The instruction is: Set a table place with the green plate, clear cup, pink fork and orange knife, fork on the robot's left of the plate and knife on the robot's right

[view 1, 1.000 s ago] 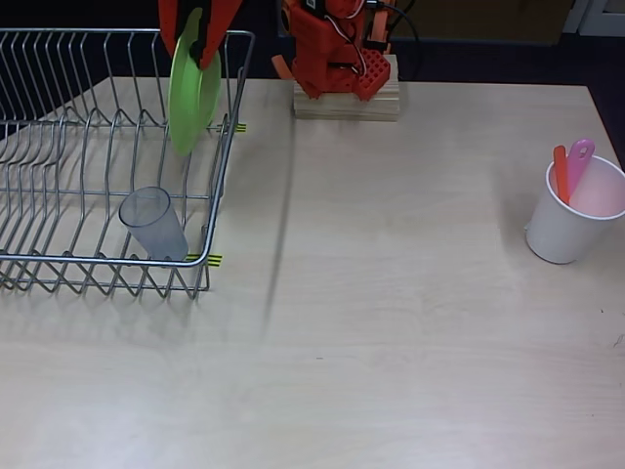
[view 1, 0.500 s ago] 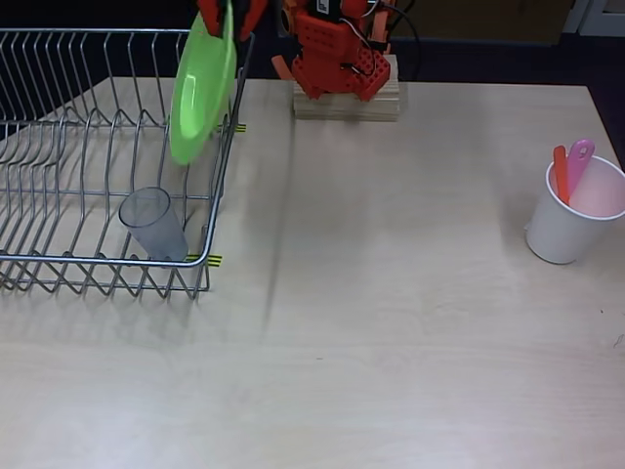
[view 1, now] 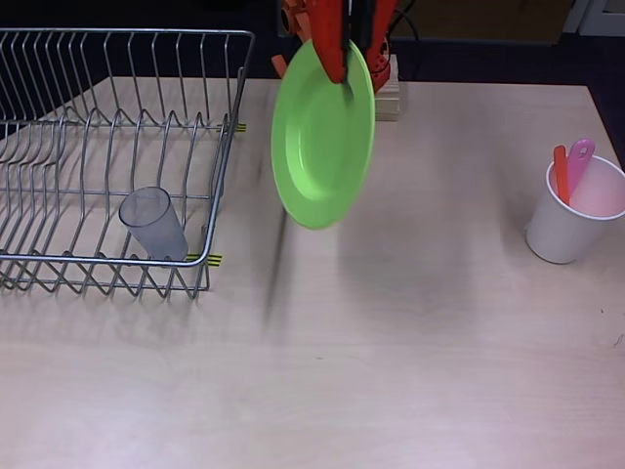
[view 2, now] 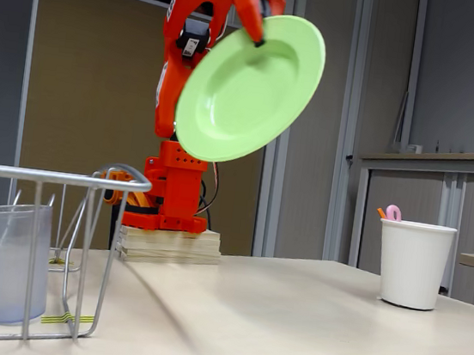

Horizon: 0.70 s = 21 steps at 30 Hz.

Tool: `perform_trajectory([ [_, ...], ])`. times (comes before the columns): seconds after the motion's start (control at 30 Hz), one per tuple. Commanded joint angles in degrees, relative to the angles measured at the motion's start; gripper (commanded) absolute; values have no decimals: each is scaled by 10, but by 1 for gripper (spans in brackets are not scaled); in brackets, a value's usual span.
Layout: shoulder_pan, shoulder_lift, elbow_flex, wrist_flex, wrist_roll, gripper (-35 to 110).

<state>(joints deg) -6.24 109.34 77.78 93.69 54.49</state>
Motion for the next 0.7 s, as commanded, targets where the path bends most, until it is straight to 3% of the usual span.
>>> perform_trajectory([
  [0.0,-34,-12,21,-18,64,0],
  [0.27,-48,-22,202,-102,201,0],
  [0.67,-69,-56,380,-279,300,0],
])
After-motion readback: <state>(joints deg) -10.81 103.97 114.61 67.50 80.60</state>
